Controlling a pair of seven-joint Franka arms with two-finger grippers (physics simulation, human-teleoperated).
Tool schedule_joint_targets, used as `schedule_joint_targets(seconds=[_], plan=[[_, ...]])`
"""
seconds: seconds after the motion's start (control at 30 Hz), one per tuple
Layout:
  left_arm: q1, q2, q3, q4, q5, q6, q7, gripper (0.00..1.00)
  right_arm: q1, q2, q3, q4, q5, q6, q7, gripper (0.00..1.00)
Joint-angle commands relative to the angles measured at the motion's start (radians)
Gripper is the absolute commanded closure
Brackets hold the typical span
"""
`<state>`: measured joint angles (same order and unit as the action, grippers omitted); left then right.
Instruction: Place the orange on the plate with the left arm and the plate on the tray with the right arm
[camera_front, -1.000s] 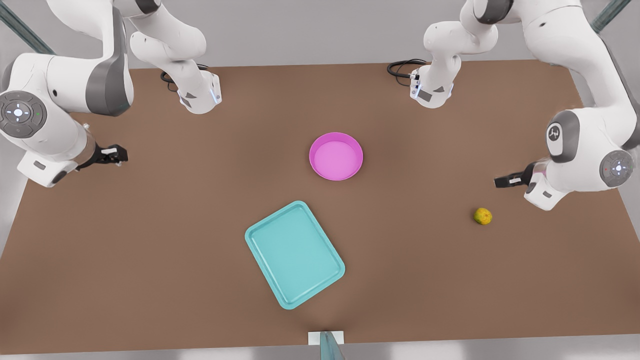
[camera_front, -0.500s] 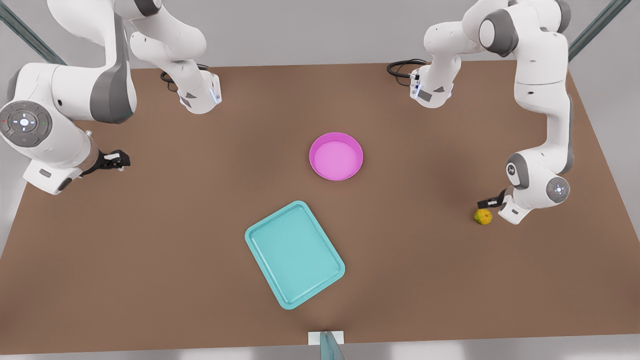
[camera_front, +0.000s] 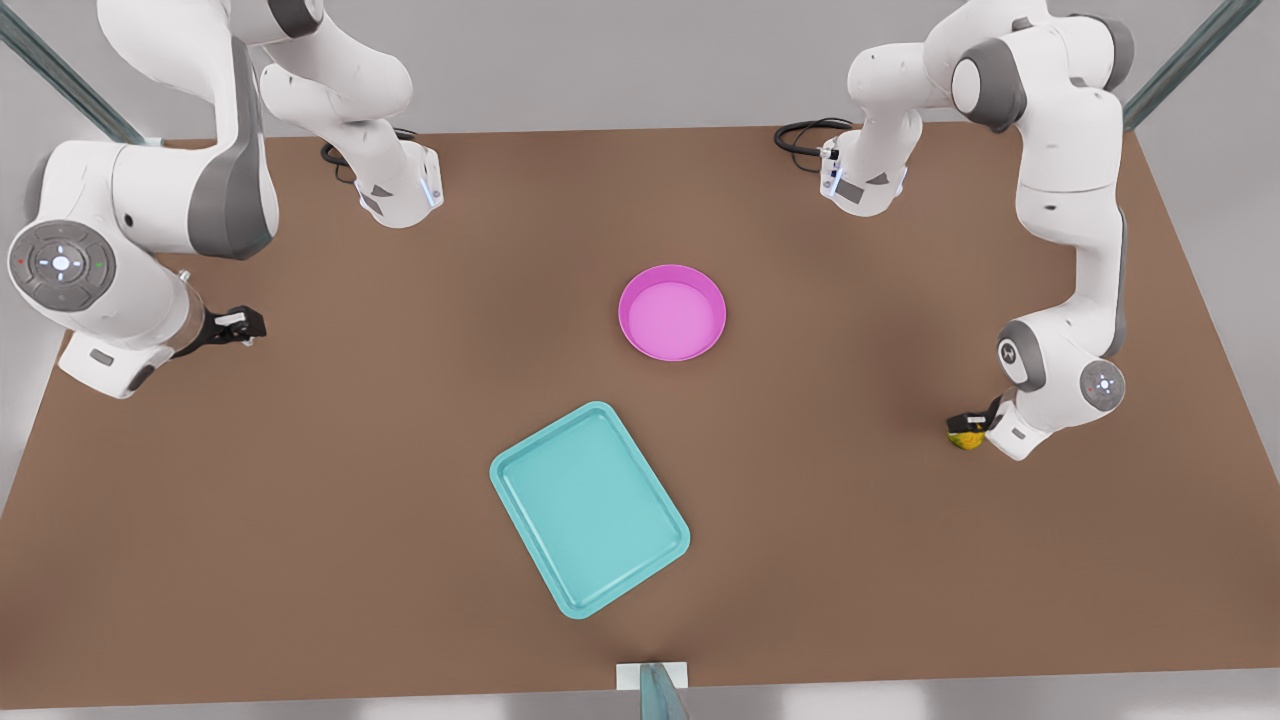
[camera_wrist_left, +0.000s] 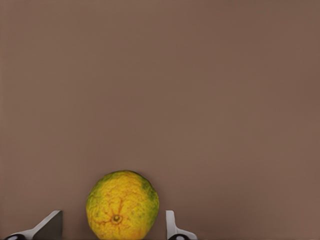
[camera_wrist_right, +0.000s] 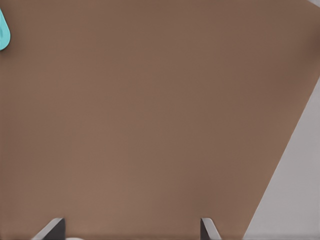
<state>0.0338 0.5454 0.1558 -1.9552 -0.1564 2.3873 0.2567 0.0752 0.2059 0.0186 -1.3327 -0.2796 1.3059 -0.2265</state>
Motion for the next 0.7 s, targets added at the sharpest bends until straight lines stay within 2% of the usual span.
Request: schedule_joint_targets(seconds=[0.0,0.4,0.43,0.5,0.67], plan=[[0.000,0.013,0.001,0.001,-0.002,0.042,0.110,0.00,0.000,0.000,0.000,0.000,0.000,-0.002,-0.010,0.00],[-0.009,0.053,0.001,0.001,-0.008,0.056,0.105,0.00,0.000,0.007,0.000,0.000,0.000,-0.002,-0.011,0.00],[-0.009,0.053,0.001,0.001,-0.009,0.056,0.105,0.04,0.000,0.007,0.000,0.000,0.000,-0.002,-0.011,0.00],[-0.011,0.053,0.001,0.001,-0.008,0.056,0.107,0.17,0.000,0.009,0.000,0.000,0.000,-0.002,-0.011,0.00],[-0.011,0.053,0.001,0.001,-0.009,0.056,0.104,0.18,0.000,0.012,0.000,0.000,0.000,-0.002,-0.010,0.00]])
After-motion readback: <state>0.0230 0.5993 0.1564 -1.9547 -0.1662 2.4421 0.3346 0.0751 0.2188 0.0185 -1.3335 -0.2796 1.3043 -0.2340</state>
